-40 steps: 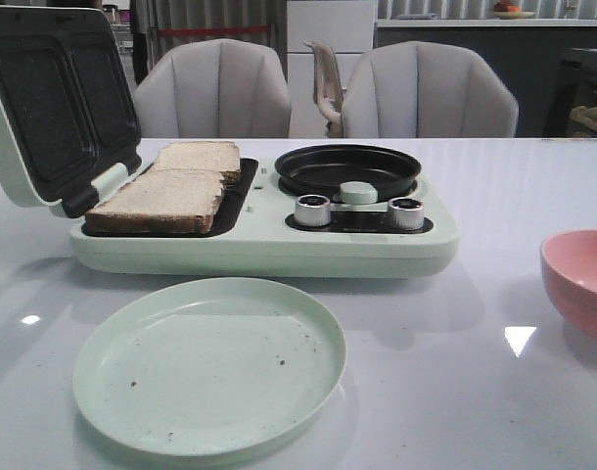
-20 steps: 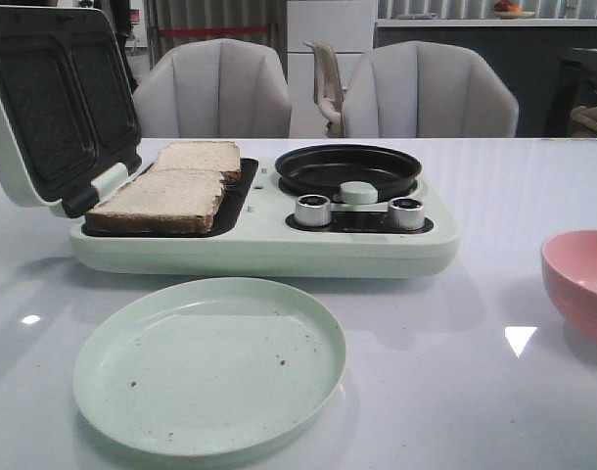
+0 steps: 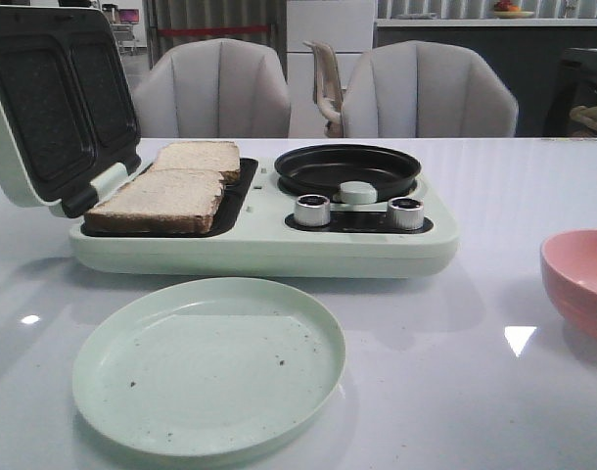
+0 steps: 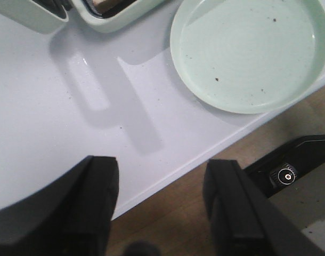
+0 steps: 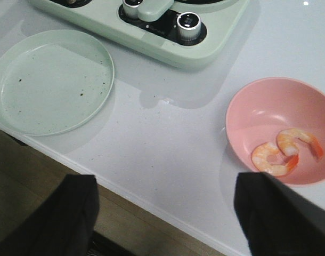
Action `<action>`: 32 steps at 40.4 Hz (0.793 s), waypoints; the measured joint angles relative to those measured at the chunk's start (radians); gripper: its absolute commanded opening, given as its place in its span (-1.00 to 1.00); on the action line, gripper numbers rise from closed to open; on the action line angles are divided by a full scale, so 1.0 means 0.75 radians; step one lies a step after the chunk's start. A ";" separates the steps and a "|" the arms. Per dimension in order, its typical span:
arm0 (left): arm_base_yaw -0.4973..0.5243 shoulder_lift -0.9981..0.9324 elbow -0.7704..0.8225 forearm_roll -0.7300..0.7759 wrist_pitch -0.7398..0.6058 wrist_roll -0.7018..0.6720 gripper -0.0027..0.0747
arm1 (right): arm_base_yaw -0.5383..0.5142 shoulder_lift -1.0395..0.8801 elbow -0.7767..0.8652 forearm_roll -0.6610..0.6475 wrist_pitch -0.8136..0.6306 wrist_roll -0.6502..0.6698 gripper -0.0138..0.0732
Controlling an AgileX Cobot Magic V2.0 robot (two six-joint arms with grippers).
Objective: Make breakfast with bread and shrimp
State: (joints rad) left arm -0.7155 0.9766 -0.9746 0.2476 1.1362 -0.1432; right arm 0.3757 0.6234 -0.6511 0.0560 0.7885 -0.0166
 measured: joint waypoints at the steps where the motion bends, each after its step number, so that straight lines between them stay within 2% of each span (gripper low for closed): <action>1: 0.024 0.021 -0.018 0.000 -0.001 0.007 -0.11 | 0.000 0.000 0.000 0.000 0.000 0.000 0.75; 11: 0.316 0.194 -0.251 -0.067 0.001 0.137 -0.67 | 0.000 0.000 0.000 0.000 0.000 0.000 0.75; 23: 0.826 0.430 -0.554 -0.394 -0.058 0.392 -0.67 | 0.000 0.000 0.000 0.000 0.000 0.000 0.75; 28: 1.020 0.567 -0.629 -0.554 -0.124 0.421 -0.67 | 0.000 0.000 0.000 0.000 0.000 0.000 0.75; 32: 1.123 0.692 -0.658 -0.648 -0.179 0.430 -0.67 | 0.000 0.000 0.000 0.000 0.000 0.000 0.75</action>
State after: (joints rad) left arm 0.1266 1.4957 -1.4682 -0.2385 1.0019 0.1791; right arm 0.3757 0.6234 -0.6511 0.0560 0.7885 -0.0166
